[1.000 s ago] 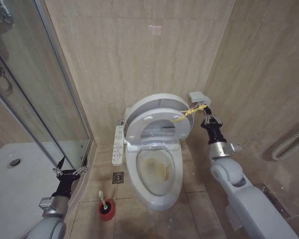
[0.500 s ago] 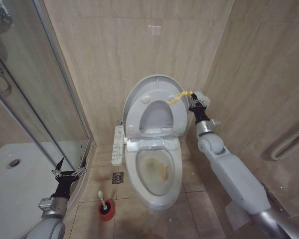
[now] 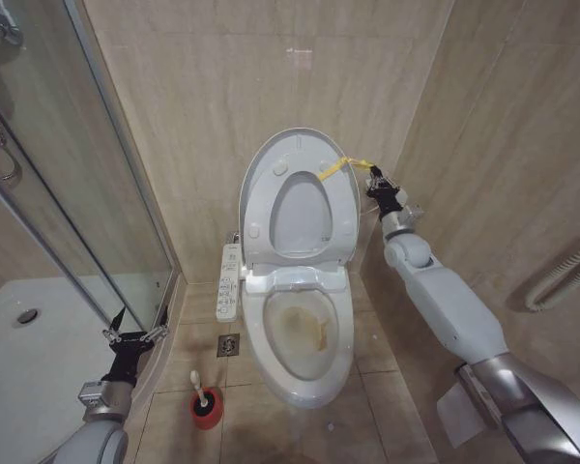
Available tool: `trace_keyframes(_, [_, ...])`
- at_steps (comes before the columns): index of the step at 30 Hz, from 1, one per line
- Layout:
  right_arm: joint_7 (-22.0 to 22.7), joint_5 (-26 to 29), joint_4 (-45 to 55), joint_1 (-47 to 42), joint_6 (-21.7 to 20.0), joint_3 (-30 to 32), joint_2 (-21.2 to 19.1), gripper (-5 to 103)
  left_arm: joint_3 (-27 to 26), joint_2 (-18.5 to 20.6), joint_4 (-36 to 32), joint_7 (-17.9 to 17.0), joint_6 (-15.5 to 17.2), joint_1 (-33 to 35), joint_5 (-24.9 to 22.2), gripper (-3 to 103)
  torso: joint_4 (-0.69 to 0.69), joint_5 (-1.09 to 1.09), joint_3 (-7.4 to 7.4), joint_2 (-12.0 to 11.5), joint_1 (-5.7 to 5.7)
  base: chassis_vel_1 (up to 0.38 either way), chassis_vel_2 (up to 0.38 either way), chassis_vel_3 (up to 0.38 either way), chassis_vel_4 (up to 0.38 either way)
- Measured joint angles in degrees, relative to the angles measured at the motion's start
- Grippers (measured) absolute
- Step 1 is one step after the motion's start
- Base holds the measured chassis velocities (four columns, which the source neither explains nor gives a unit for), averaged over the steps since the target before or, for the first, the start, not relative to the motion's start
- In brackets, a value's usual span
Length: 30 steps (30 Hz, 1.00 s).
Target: Open the toilet lid, clean the toilet bowl with a toilet brush, close the toilet lid, and flush.
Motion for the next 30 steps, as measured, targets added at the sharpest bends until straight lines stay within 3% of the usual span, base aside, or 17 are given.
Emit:
trace_keyframes(9, [0.2,-0.4,-1.3,1.4,-0.7,-0.8,1.1,0,-0.4,0.5,0.2,0.0,-0.2,0.1,-0.8,100,-0.02,0.0,0.0,0.0,0.0,0.0,0.0,0.0,0.0])
trace_keyframes(11, [0.8,-0.3,0.7,0.1,-1.3,-0.8,0.6,5,-0.5,0.6,0.2,0.0,-0.3,0.1,-1.0,100,-0.01,0.0,-0.01,0.0,0.0,0.0,0.0,0.0,0.0])
trace_keyframes(17, [2.5,0.1,8.1,-5.7,-2.3,0.0,-2.3,5,-0.5,0.7,0.2,0.0,-0.3,0.1,-1.2,100,-0.01,0.0,-0.01,0.0,-0.01,0.0,0.0,0.0,0.0])
trace_keyframes(18, [2.9,0.2,11.1,-8.1,-2.5,0.5,-3.8,32,-0.3,0.6,0.2,0.0,-0.3,0.0,-1.1,100,-0.02,0.02,-0.01,0.0,-0.01,0.0,0.0,0.0,0.0])
trace_keyframes(24, [3.2,0.2,19.3,-15.5,-2.0,3.7,-8.5,32,0.3,0.1,0.1,0.0,-0.4,0.0,-0.8,100,-0.02,0.02,-0.01,0.0,-0.01,0.0,0.0,0.0,0.0])
trace_keyframes(25, [3.2,0.2,21.2,-17.4,-1.6,4.8,-9.5,59,0.4,0.1,0.0,0.0,-0.4,0.1,-0.7,100,-0.02,0.02,-0.01,0.0,-0.01,0.0,0.0,0.0,0.0])
trace_keyframes(30, [5.1,0.3,29.8,-26.5,-0.9,9.3,-12.3,59,0.4,0.0,-1.0,0.0,-0.5,0.4,-0.7,100,0.0,0.01,-0.01,0.0,-0.01,0.0,0.0,0.0,0.0])
